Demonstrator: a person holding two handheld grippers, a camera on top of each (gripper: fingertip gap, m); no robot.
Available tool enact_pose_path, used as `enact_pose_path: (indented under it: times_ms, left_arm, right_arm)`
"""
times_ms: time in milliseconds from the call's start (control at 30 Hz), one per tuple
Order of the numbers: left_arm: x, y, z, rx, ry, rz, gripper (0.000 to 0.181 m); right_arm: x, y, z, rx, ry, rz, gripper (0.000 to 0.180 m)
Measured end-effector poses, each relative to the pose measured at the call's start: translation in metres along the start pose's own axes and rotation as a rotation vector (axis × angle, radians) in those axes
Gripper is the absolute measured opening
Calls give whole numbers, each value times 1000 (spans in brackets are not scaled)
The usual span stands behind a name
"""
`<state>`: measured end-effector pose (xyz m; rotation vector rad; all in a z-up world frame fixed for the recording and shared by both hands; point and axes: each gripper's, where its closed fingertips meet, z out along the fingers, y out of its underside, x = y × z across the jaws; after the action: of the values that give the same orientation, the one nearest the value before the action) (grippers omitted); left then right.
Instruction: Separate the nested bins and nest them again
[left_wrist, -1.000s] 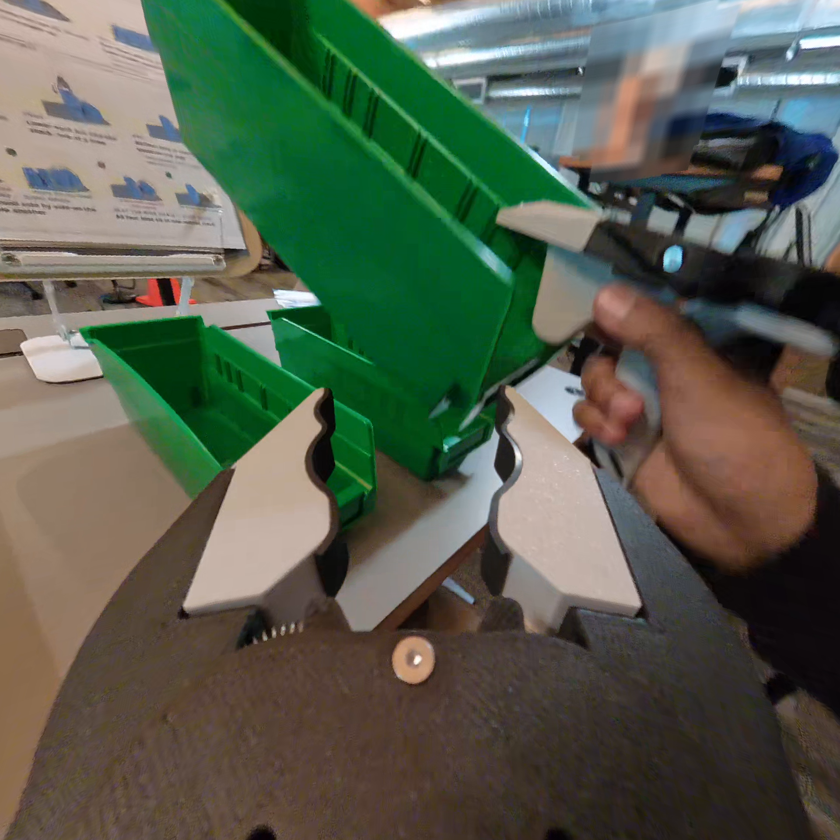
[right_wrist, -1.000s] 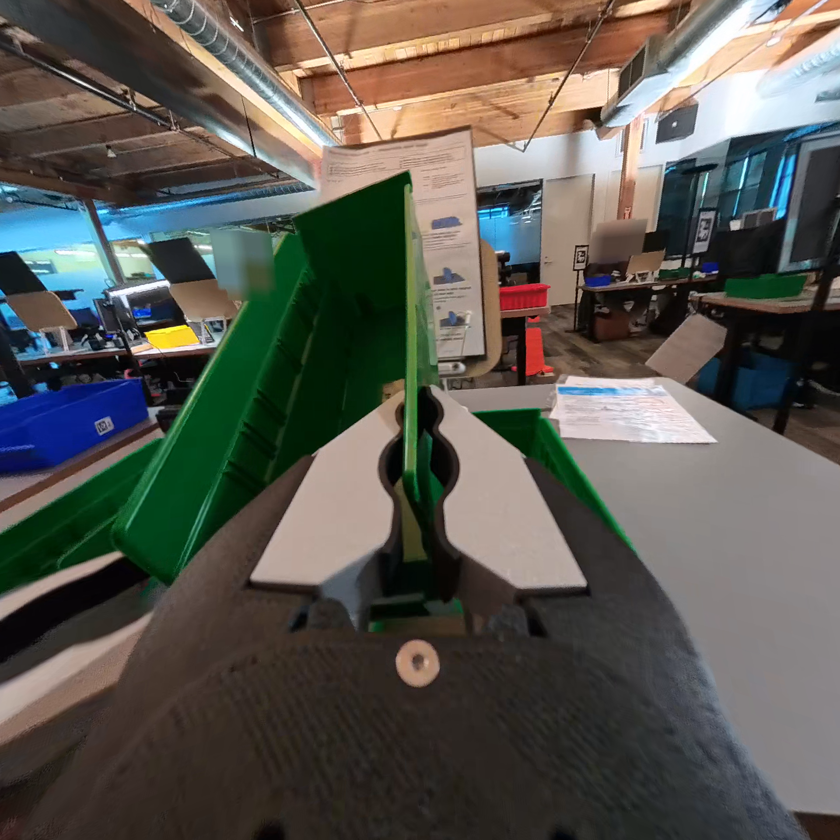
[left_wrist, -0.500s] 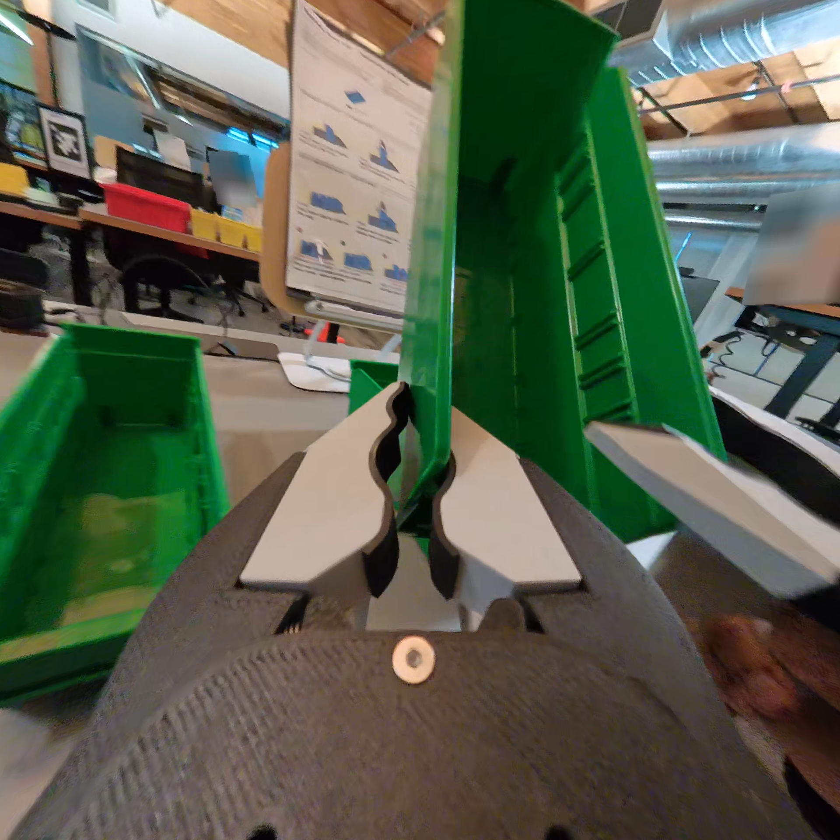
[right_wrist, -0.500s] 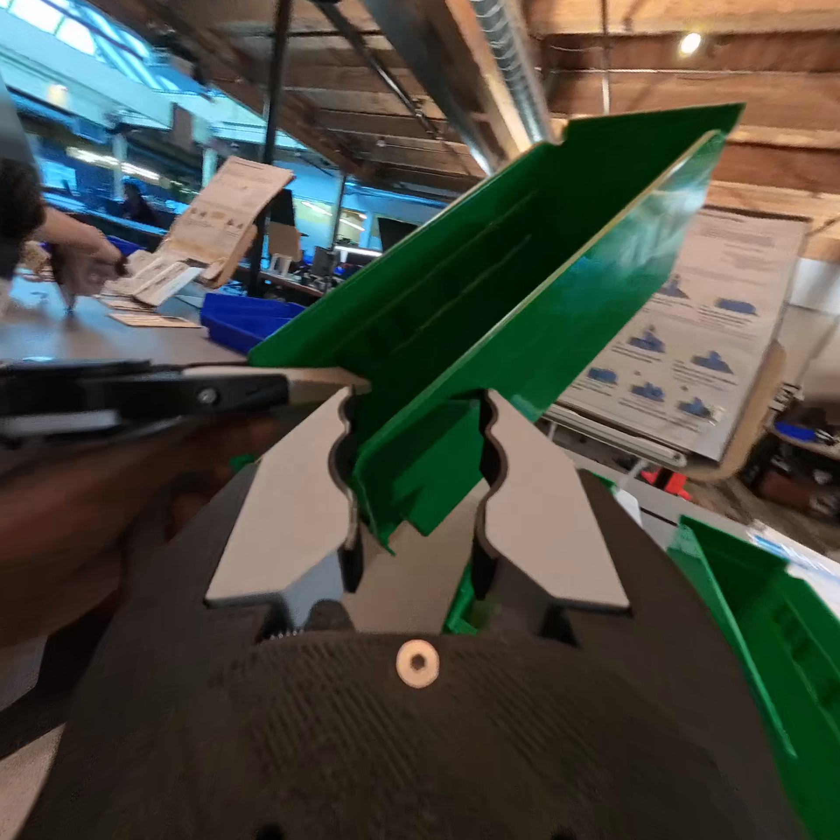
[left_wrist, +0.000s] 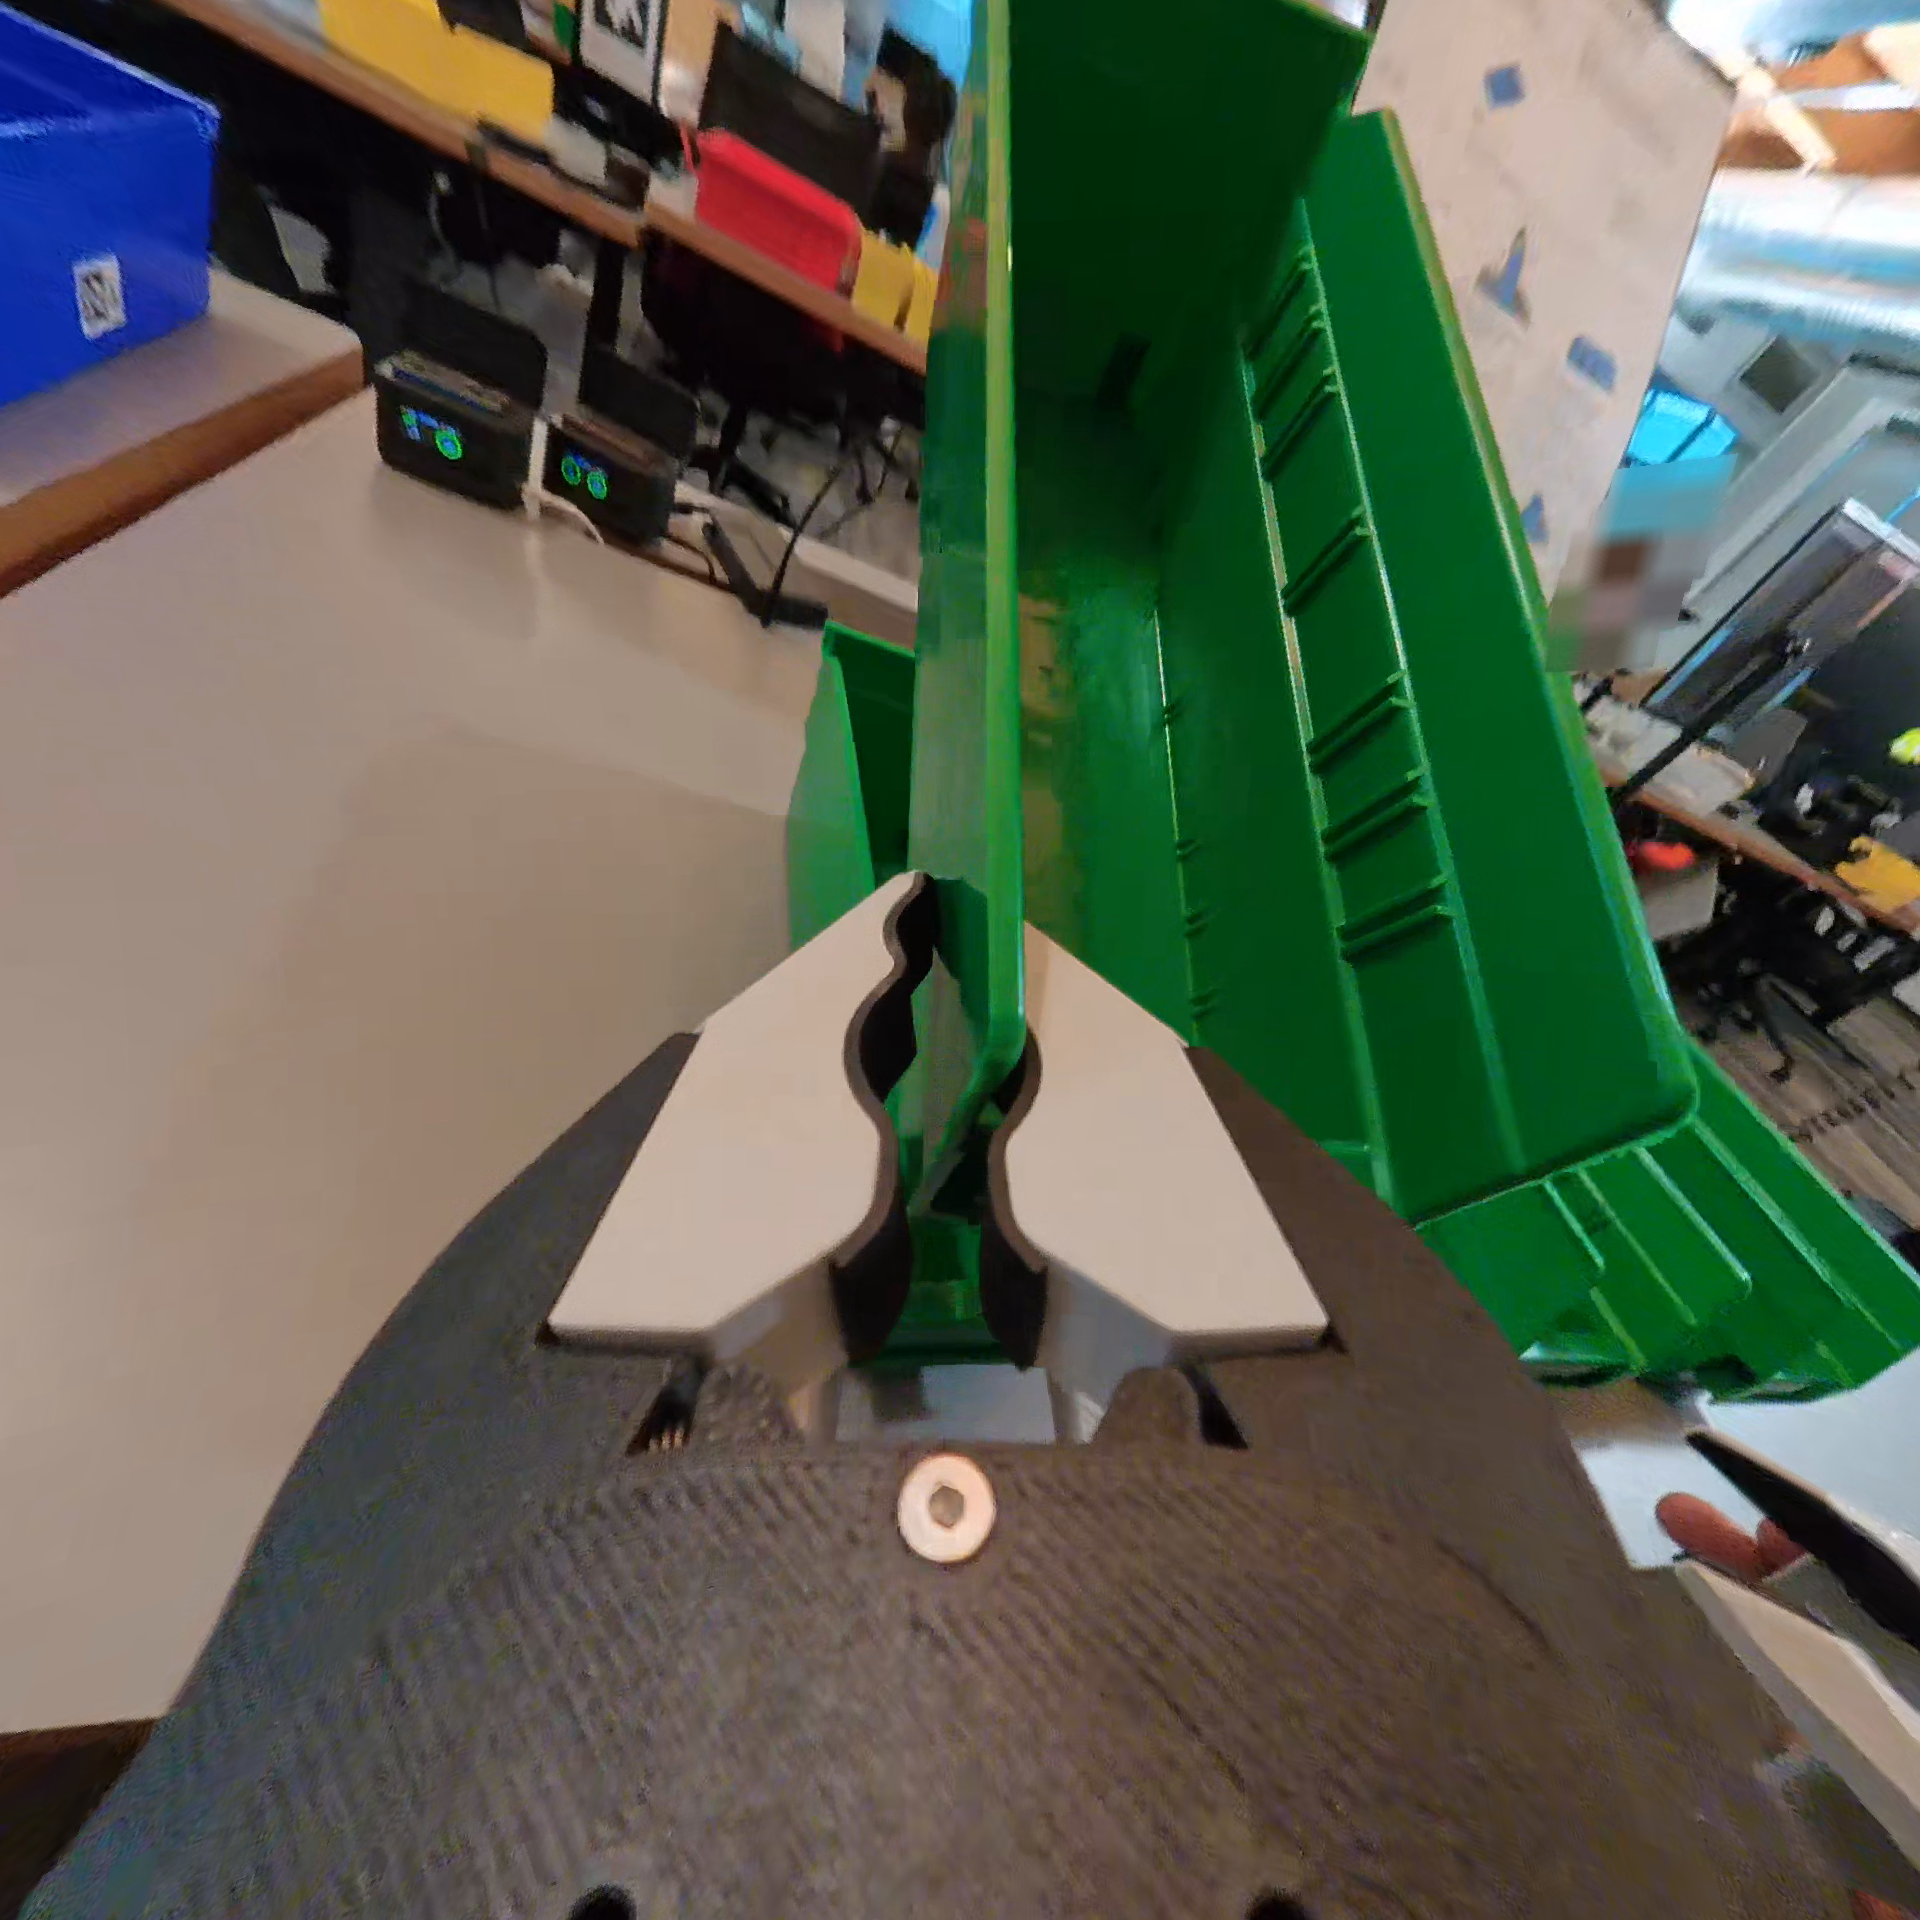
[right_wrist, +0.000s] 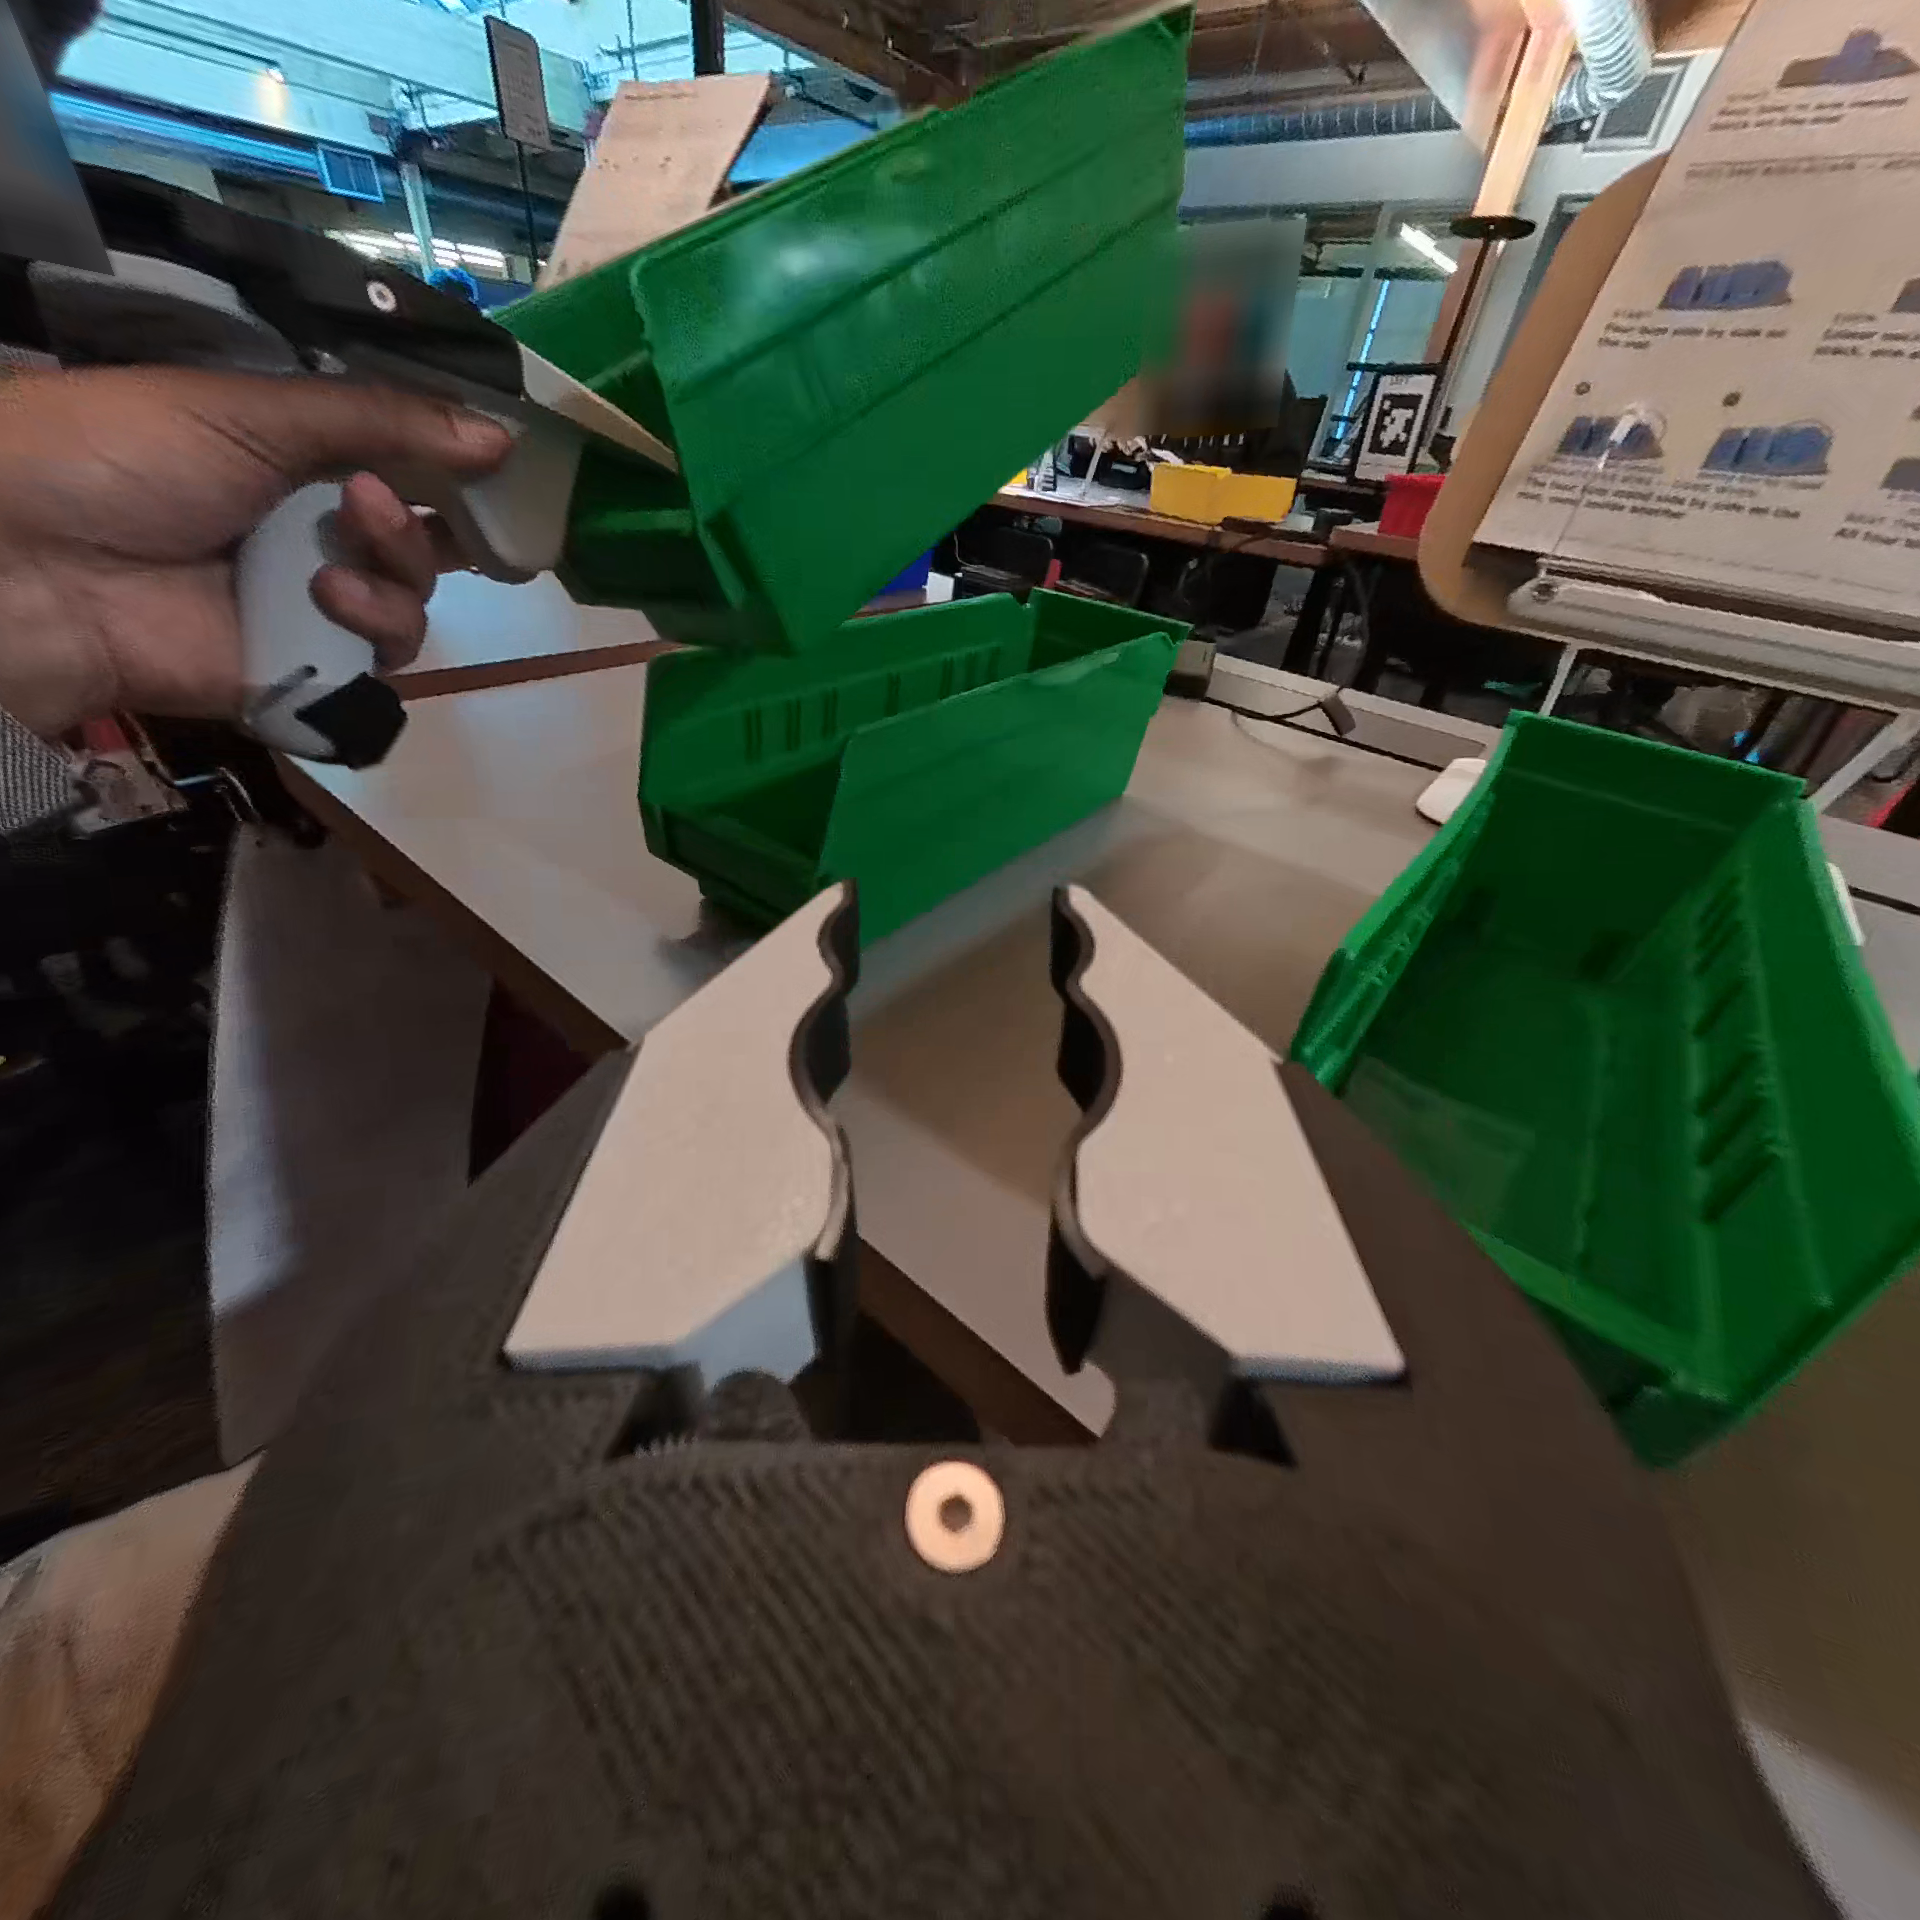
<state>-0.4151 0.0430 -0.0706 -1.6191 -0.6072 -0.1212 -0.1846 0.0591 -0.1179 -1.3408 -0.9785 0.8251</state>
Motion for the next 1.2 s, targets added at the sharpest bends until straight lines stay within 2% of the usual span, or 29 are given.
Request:
enact_pose_path:
  times_ms: [133, 467, 1000, 1200]
  left_arm:
    - [-2, 3, 12, -66, -11, 30, 1]
    - [12, 13, 34, -122, -25, 18, 2]
    - [-1, 37, 28, -163, -59, -24, 7]
    - [-3, 46, 33, -159, -58, -37, 14]
  right_arm:
    - [12, -2, -8, 28, 43, 13, 29]
    - [22, 2, -21, 19, 93, -5, 28]
    - [16, 10, -8, -15, 22, 57, 28]
    - [16, 13, -7, -32, 12, 78, 29]
